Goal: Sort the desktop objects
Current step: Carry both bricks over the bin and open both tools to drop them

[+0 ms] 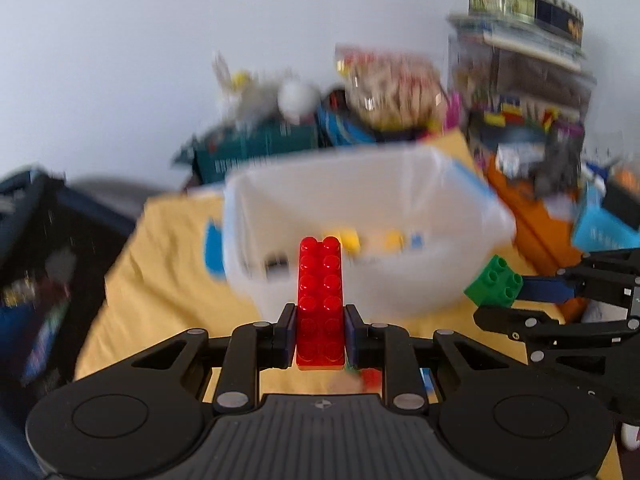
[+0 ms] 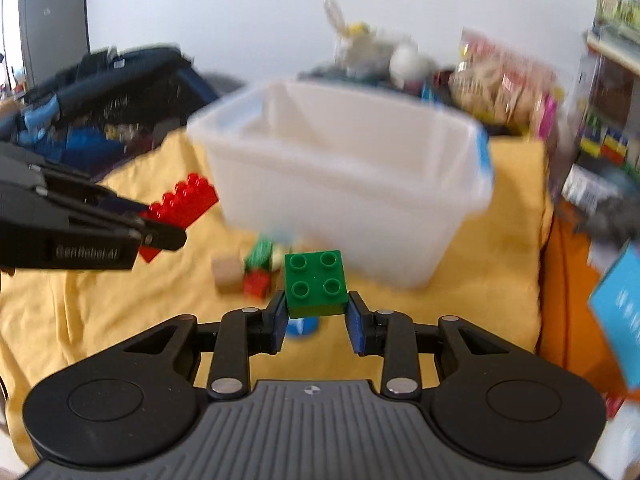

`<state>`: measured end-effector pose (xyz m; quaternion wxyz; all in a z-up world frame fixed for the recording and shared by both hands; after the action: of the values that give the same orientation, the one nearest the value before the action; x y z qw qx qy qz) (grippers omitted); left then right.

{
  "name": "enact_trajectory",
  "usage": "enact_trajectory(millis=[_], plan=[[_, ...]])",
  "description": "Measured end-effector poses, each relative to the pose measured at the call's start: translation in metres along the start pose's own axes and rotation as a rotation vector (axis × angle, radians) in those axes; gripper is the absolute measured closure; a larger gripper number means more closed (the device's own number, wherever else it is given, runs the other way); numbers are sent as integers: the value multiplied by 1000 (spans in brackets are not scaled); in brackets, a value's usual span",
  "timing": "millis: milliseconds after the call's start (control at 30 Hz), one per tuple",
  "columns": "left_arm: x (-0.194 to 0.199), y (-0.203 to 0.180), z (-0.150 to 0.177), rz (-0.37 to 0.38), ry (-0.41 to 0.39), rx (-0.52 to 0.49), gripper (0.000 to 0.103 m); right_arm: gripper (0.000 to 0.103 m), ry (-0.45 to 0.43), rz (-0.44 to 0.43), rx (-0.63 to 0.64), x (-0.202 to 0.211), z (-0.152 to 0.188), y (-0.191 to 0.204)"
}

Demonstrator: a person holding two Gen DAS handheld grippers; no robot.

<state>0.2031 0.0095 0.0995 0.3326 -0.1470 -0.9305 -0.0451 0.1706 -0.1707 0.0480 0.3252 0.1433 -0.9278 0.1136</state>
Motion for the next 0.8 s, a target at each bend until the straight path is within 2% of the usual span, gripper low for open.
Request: enact_trajectory(millis=[167, 300, 400, 500, 633, 800], plan=[[-6, 5, -49, -40, -70, -41, 76, 69, -83, 23, -28, -1, -50, -14], [-41, 7, -71, -56, -51, -52, 76, 69, -110, 58, -30, -19, -77, -27], [-69, 5, -68, -62, 8, -66, 76, 69, -73, 61, -49, -39, -81, -31], [-86, 2, -58, -33, 74, -73, 74, 68, -36, 75, -57, -56, -78, -33], [-68, 0, -50, -8, 45, -76, 59, 60, -28, 78, -66, -58, -71, -37], [-27, 5, -33, 3, -27, -51, 51, 55, -63, 43, -122, -40, -69, -46]])
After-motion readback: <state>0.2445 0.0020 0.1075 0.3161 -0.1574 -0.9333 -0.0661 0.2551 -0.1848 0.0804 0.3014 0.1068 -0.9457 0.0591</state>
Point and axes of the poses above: each gripper's, at about its wrist camera, not at the fingertips, and x roughly against the way its jaws point, y to its left, z to its underside, the point moved 3 cm from there along -x, roughly the way its jaws point, and after that the axes turned 6 degrees about z, right-handed, at the moved point
